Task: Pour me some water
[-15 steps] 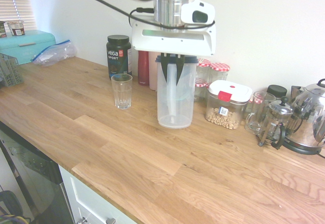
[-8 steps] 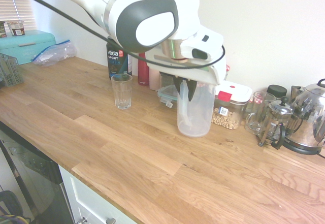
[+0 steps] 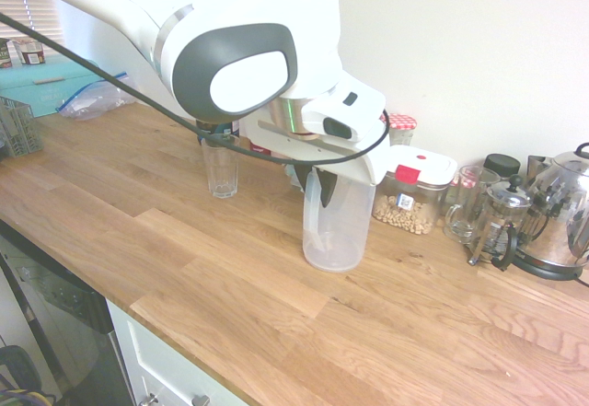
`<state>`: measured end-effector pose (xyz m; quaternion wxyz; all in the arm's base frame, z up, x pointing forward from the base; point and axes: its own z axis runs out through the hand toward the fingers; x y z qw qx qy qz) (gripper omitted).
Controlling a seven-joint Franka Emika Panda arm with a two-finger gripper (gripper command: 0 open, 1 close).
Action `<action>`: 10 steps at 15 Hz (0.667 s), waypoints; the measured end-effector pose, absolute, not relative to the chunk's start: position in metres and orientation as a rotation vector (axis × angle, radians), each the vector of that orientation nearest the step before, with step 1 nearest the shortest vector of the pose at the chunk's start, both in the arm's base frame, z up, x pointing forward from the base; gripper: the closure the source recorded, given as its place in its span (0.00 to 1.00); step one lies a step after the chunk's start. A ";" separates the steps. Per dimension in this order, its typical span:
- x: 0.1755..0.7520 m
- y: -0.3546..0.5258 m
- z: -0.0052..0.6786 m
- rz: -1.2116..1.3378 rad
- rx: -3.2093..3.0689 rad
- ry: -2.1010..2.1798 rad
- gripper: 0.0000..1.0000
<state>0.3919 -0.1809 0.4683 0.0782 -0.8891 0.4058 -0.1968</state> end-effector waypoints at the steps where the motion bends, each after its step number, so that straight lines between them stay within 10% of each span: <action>1: 0.390 -0.181 0.464 -0.584 -2.658 1.222 1.00; 2: 0.388 -0.182 0.461 -0.585 -2.654 1.230 1.00; 3: 0.387 -0.184 0.458 -0.595 -2.648 1.237 0.00; 10: 0.384 -0.189 0.457 -0.598 -2.649 1.240 0.00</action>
